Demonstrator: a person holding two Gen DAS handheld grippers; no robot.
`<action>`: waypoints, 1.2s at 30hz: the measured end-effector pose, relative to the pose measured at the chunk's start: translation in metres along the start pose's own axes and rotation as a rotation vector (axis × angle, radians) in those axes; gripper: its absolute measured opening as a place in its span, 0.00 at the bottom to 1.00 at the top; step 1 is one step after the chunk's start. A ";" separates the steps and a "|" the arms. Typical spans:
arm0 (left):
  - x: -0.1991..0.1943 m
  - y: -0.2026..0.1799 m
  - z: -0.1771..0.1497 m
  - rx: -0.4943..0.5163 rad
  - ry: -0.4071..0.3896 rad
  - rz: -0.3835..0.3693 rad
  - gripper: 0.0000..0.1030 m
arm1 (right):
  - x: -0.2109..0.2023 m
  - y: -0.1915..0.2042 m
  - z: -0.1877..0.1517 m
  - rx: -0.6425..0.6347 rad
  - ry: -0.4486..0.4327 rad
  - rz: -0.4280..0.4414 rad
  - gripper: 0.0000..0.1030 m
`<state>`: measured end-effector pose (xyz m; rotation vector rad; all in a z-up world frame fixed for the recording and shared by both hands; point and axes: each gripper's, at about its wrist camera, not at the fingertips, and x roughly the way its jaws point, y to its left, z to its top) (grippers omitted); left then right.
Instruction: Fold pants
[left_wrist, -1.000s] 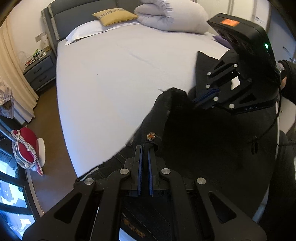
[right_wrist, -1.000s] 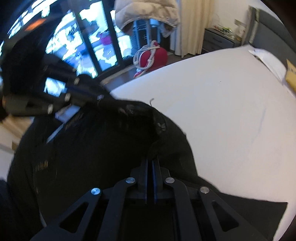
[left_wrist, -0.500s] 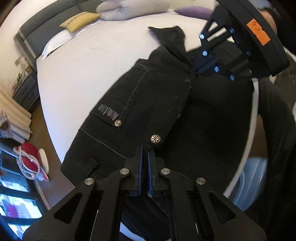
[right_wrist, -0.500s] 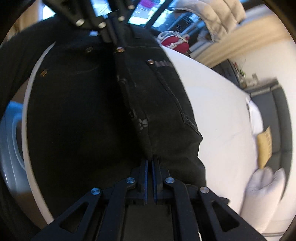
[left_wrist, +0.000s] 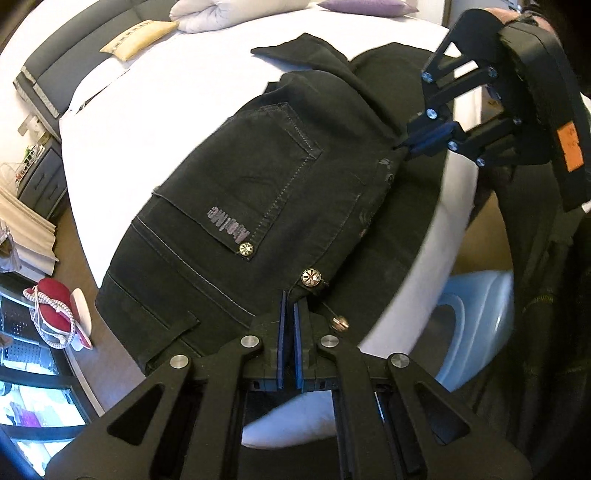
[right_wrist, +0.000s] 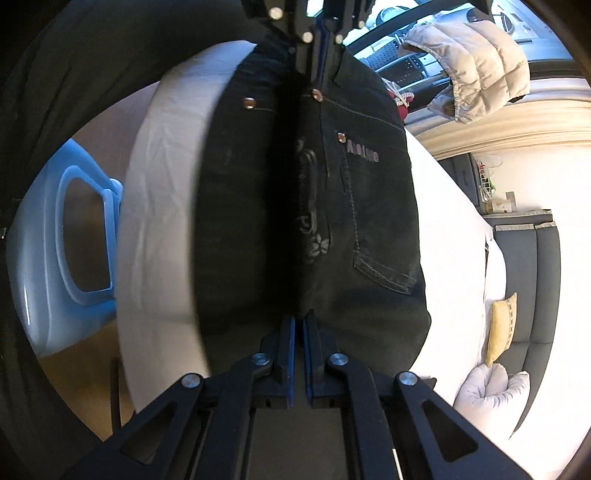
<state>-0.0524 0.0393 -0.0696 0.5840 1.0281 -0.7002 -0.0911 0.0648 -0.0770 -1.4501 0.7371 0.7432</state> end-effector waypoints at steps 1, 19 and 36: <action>-0.001 -0.001 -0.001 0.009 0.003 0.002 0.03 | 0.003 -0.003 0.001 0.002 0.001 0.000 0.05; 0.015 -0.006 -0.010 -0.016 0.044 -0.022 0.03 | 0.009 0.024 0.009 -0.020 0.034 -0.021 0.05; -0.028 0.023 -0.021 -0.085 0.074 -0.031 0.15 | 0.014 0.041 0.014 0.014 0.049 -0.061 0.06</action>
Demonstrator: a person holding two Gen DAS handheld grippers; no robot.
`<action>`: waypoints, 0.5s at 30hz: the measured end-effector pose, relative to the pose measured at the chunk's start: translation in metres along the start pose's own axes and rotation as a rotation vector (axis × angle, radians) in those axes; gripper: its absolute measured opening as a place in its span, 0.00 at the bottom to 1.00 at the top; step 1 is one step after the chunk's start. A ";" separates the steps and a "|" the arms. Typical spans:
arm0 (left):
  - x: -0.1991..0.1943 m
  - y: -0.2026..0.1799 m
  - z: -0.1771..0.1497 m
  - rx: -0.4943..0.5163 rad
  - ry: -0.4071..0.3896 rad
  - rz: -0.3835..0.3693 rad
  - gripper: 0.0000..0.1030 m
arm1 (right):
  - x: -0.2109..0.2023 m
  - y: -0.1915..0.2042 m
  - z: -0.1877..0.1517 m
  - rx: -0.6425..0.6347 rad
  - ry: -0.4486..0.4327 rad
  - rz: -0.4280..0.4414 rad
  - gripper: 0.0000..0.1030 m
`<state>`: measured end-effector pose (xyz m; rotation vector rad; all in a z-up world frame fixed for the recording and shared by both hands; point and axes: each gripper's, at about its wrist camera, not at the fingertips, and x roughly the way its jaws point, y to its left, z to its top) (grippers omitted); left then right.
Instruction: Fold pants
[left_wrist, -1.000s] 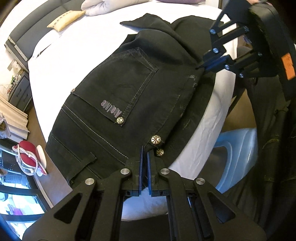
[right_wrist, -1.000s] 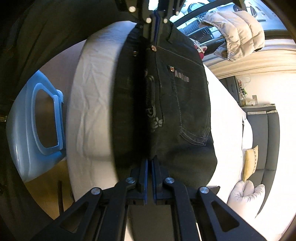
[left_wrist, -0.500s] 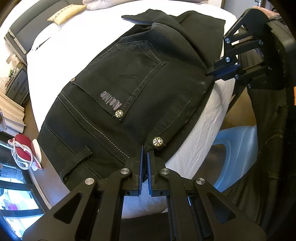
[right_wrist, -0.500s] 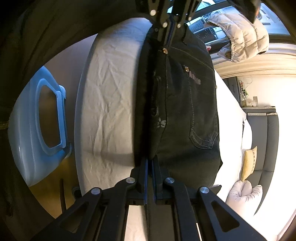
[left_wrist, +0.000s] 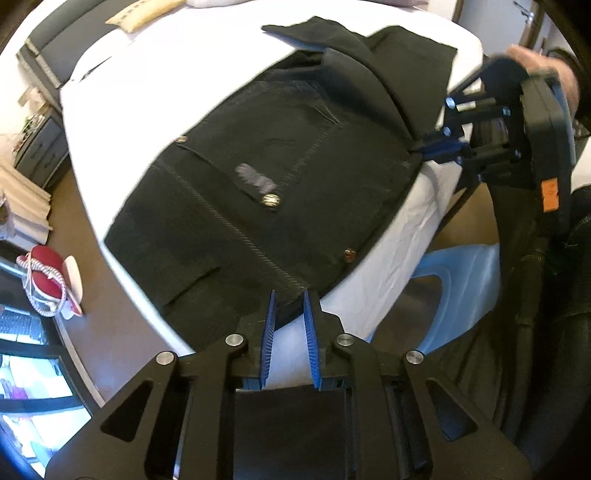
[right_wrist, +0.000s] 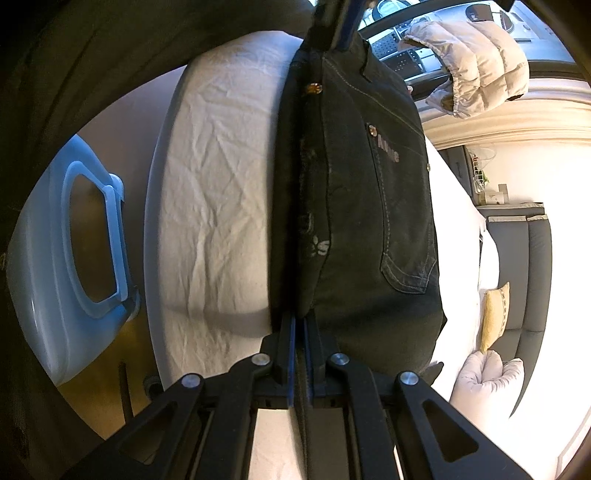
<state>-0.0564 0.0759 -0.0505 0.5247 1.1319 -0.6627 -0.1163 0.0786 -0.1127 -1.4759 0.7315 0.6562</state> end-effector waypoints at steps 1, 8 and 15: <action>-0.005 0.003 0.002 -0.018 -0.018 0.000 0.15 | 0.000 0.001 0.000 0.001 0.001 -0.003 0.06; -0.004 -0.004 0.066 -0.149 -0.199 -0.103 0.15 | -0.001 0.008 0.002 0.011 0.012 -0.020 0.08; 0.071 -0.030 0.094 -0.190 -0.076 -0.132 0.15 | -0.002 0.013 0.000 0.042 0.011 -0.040 0.09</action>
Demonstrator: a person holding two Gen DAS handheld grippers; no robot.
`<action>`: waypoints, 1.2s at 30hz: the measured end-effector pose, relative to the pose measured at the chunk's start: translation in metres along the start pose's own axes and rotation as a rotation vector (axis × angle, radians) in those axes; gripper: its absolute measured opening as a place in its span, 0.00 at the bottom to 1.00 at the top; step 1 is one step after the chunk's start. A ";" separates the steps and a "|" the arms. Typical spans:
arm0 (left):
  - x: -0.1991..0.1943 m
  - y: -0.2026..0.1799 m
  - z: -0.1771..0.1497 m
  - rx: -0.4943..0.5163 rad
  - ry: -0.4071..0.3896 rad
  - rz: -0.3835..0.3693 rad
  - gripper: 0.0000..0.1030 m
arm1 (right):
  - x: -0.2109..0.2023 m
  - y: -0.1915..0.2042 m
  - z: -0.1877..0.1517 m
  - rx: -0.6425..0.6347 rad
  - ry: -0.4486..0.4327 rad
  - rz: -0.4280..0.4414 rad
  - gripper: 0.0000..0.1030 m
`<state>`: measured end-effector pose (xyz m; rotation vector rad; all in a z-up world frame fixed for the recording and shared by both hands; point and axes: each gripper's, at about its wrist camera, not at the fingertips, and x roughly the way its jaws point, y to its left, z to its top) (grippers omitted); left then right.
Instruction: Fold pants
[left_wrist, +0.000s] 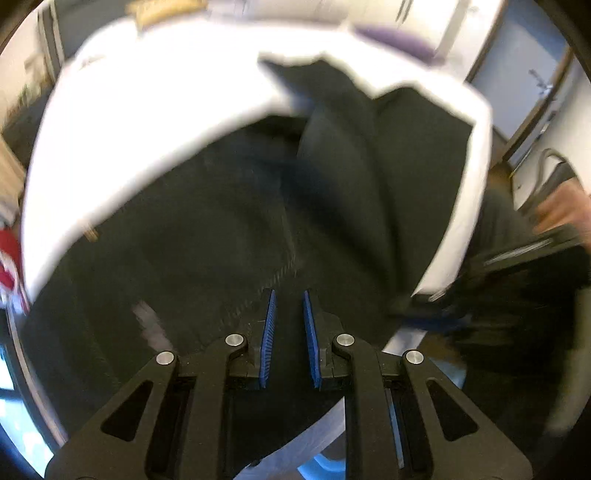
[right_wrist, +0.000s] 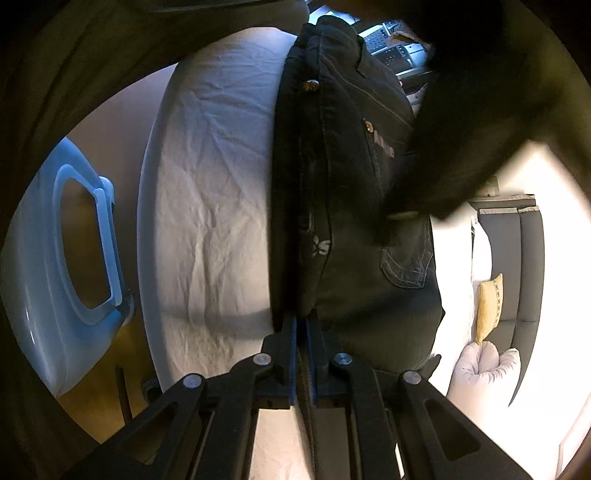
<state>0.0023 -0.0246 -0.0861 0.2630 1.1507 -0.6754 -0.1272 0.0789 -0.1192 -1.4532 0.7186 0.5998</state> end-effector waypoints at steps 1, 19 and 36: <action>0.005 0.001 -0.005 -0.007 -0.005 0.000 0.15 | 0.000 0.000 0.000 0.007 0.002 0.002 0.09; 0.007 0.017 -0.016 -0.141 -0.037 -0.040 0.14 | 0.040 -0.272 -0.177 1.443 0.010 0.074 0.68; 0.008 0.028 -0.013 -0.204 -0.028 -0.072 0.14 | 0.256 -0.367 -0.213 1.727 0.447 0.037 0.68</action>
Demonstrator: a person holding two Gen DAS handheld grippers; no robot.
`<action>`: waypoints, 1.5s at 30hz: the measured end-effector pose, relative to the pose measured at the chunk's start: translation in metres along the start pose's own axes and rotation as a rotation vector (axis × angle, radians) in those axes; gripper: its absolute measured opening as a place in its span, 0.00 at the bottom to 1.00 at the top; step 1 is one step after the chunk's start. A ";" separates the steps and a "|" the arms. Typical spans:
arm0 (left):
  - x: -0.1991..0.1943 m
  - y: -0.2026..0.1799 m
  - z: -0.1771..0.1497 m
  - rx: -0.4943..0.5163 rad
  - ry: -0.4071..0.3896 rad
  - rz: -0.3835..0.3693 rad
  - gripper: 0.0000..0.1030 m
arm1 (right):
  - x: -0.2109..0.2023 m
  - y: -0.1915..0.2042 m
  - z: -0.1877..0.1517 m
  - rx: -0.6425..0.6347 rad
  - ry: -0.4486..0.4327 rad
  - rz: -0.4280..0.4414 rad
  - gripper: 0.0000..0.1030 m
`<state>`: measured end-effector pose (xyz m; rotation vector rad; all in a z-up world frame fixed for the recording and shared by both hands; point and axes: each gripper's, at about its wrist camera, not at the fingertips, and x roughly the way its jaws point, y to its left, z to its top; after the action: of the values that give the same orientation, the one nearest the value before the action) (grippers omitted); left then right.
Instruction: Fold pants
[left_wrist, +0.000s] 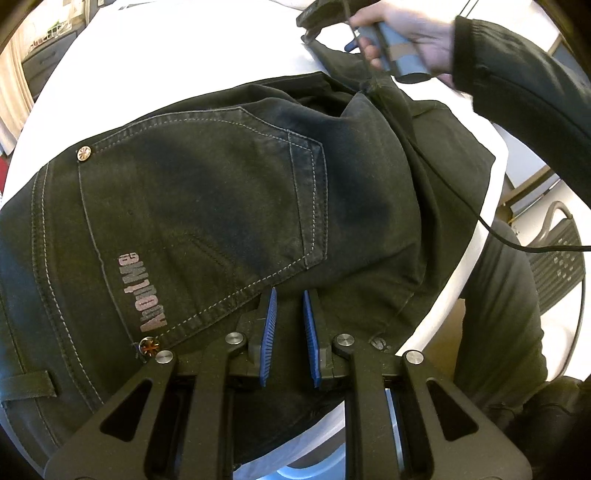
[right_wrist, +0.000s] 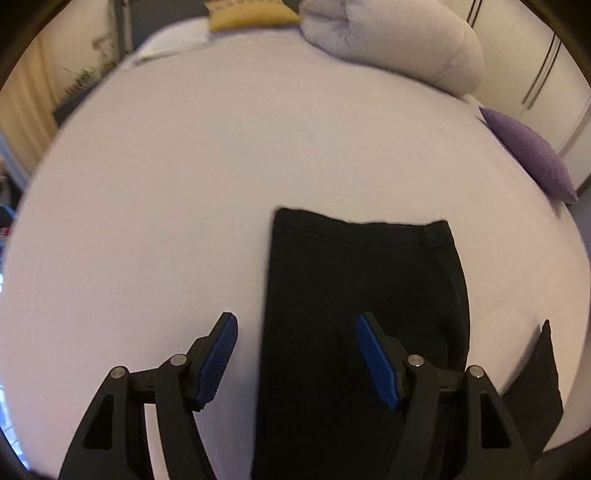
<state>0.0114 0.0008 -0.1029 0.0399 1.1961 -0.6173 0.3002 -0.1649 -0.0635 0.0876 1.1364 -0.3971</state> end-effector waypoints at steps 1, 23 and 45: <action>0.000 0.001 0.001 -0.001 0.001 -0.002 0.14 | 0.012 -0.002 0.002 0.013 0.032 -0.006 0.67; 0.005 -0.018 0.005 0.053 0.015 0.056 0.14 | -0.115 -0.239 -0.036 0.483 -0.327 0.422 0.06; 0.017 -0.056 0.015 0.065 0.039 0.143 0.14 | -0.032 -0.378 -0.240 1.163 -0.264 0.692 0.75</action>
<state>0.0020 -0.0590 -0.0958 0.1916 1.1997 -0.5309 -0.0513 -0.4426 -0.0869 1.3642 0.4361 -0.3802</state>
